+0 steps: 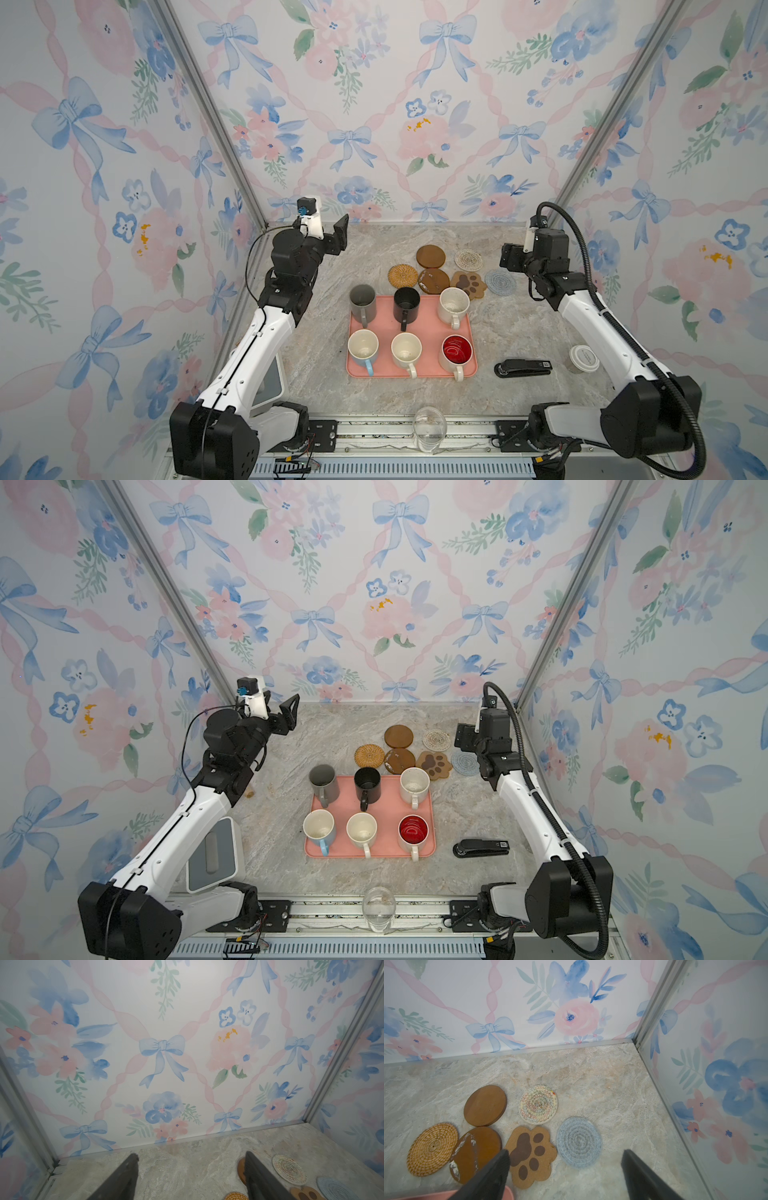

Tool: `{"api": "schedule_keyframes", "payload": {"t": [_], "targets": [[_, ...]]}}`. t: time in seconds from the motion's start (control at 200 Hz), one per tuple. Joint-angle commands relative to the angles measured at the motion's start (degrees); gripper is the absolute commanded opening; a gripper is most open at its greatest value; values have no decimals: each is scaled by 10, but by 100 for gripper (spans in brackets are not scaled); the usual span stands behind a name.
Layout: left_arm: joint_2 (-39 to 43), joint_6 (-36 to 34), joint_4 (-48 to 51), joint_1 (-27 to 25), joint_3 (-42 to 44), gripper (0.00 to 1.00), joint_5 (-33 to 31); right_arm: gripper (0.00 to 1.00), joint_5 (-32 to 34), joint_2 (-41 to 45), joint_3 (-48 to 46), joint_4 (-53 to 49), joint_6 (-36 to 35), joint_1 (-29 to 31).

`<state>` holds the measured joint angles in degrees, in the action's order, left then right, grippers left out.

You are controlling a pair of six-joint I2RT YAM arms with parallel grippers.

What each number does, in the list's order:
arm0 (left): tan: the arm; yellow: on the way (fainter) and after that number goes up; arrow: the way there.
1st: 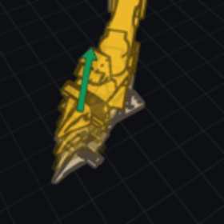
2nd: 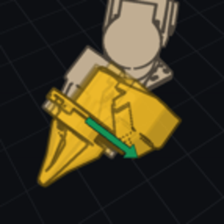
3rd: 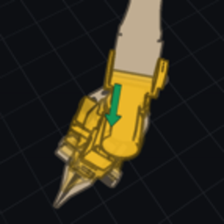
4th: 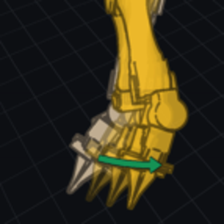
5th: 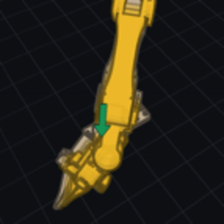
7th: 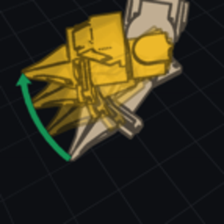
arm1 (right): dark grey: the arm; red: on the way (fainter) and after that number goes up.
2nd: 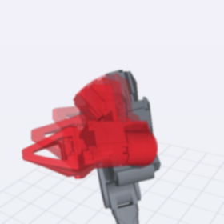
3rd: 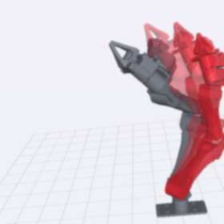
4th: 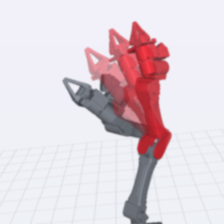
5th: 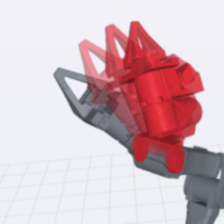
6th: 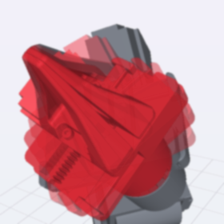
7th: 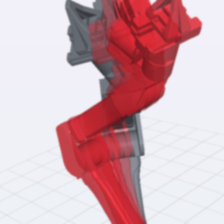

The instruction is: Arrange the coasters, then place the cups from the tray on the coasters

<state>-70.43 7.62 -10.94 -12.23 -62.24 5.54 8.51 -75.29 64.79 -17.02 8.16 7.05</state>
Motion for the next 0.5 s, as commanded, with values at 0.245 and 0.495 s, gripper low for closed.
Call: {"api": "schedule_keyframes", "payload": {"t": [0.245, 0.495], "targets": [[-264, 35, 198, -48, -185, 38, 215, 64, -128, -3, 16, -105, 49, 9], [-441, 39, 278, -74, -353, 0, 231, 55, -143, -7, 5, -120, 52, 13]]}}
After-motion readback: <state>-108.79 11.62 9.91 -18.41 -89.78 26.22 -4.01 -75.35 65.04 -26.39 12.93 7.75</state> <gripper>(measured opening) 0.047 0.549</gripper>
